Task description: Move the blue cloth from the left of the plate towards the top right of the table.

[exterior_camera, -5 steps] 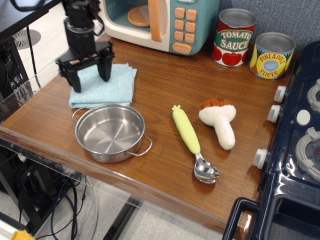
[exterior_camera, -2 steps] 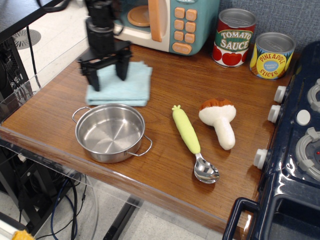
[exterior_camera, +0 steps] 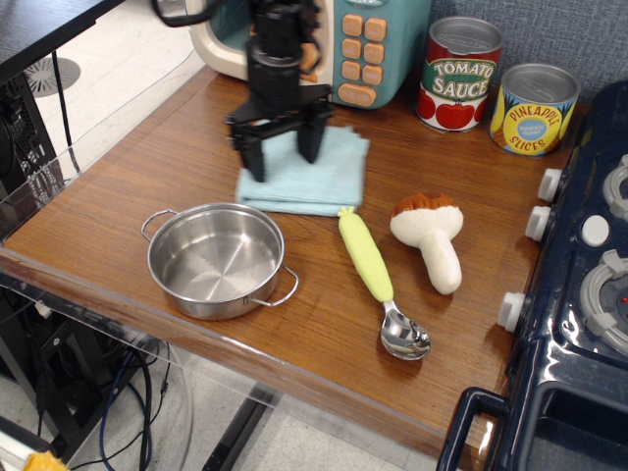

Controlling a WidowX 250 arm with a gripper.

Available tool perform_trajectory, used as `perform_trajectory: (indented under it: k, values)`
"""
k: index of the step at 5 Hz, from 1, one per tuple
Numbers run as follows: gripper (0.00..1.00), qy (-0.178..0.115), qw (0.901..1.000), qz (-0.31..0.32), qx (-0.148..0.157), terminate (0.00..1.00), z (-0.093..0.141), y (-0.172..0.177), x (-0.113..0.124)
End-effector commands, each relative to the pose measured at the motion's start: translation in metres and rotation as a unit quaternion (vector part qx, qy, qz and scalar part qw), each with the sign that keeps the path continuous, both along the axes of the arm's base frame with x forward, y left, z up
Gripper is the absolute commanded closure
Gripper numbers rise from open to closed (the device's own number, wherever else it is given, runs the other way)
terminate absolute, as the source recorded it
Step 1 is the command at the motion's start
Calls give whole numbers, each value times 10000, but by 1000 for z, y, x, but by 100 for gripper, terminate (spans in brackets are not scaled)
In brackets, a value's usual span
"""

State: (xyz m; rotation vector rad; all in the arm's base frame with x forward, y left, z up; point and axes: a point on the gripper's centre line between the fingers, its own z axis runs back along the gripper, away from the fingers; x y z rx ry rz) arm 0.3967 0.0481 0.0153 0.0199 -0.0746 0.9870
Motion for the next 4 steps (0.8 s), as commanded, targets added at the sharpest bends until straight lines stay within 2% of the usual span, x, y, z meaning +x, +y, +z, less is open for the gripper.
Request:
perform_trajectory:
  k: [1,2,4]
  values:
    - [0,-236,9971,-722,78,0,-1,-77,20]
    - [0,-244,9920,-1227,165,0,-1,-113,20]
    - [0,-415,9851,-1665,90,0,16,-144,22]
